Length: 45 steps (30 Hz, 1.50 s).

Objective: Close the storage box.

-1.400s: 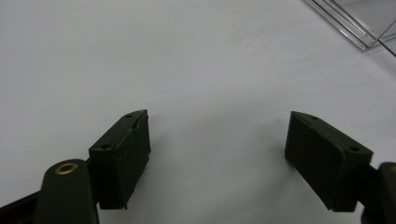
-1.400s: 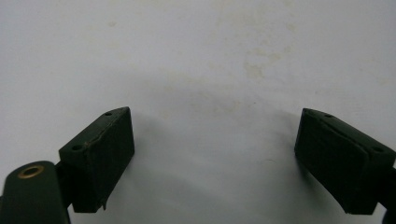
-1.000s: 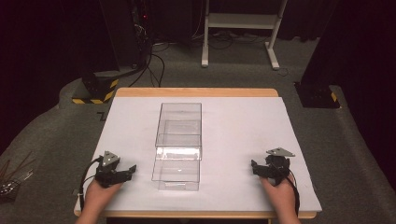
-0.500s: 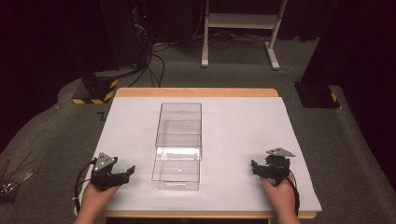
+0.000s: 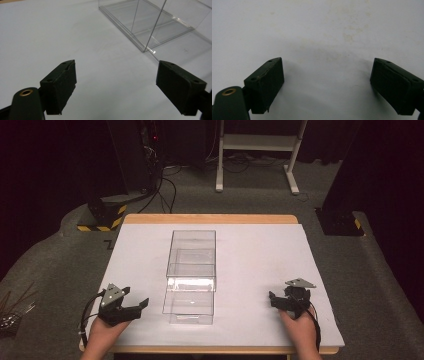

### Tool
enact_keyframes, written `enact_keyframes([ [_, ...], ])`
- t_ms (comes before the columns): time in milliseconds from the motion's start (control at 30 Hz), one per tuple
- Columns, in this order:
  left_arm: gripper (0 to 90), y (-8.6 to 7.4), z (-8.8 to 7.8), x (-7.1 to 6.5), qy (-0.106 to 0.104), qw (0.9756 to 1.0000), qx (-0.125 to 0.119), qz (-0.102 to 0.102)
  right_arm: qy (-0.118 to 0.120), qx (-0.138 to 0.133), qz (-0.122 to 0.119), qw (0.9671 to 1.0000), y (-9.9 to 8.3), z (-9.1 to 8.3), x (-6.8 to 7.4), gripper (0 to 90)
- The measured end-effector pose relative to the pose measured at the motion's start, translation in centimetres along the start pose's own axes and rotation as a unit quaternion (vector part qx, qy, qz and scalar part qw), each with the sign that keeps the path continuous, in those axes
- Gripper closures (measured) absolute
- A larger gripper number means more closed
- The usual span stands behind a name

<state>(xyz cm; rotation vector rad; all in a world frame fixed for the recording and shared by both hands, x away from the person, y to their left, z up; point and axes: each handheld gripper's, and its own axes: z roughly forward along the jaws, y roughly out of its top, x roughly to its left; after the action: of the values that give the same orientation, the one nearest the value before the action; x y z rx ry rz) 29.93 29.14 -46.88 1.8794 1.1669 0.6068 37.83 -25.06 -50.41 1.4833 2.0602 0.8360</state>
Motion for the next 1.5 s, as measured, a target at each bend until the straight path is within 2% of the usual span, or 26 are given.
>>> enact_keyframes([
  [267, 15.3, 0.7, -0.5, -1.1, -0.019, 0.9997, -0.014, 0.008, 0.001, 0.0, 0.0, 1.0, 0.0, 0.0, 0.0, 11.6],
  [633, 15.3, 1.6, -1.3, -2.4, -0.03, 0.9988, -0.033, 0.02, 0.001, 0.0, 0.0, 1.0, 0.0, 0.0, 0.0, 11.7],
  [800, 15.3, 1.9, -1.6, -2.8, -0.041, 0.9981, -0.043, 0.015, 0.001, 0.001, 0.001, 1.0, 0.0, 0.0, 0.0, 11.6],
  [1133, 15.1, 2.7, -2.5, -4.2, -0.077, 0.9946, -0.068, 0.016, 0.001, 0.0, 0.001, 1.0, 0.0, 0.0, 0.0, 11.7],
  [1500, 14.5, 2.8, -2.2, -5.9, -0.102, 0.9922, -0.066, 0.027, 0.001, 0.0, 0.001, 1.0, 0.0, 0.0, 0.0, 11.7],
])
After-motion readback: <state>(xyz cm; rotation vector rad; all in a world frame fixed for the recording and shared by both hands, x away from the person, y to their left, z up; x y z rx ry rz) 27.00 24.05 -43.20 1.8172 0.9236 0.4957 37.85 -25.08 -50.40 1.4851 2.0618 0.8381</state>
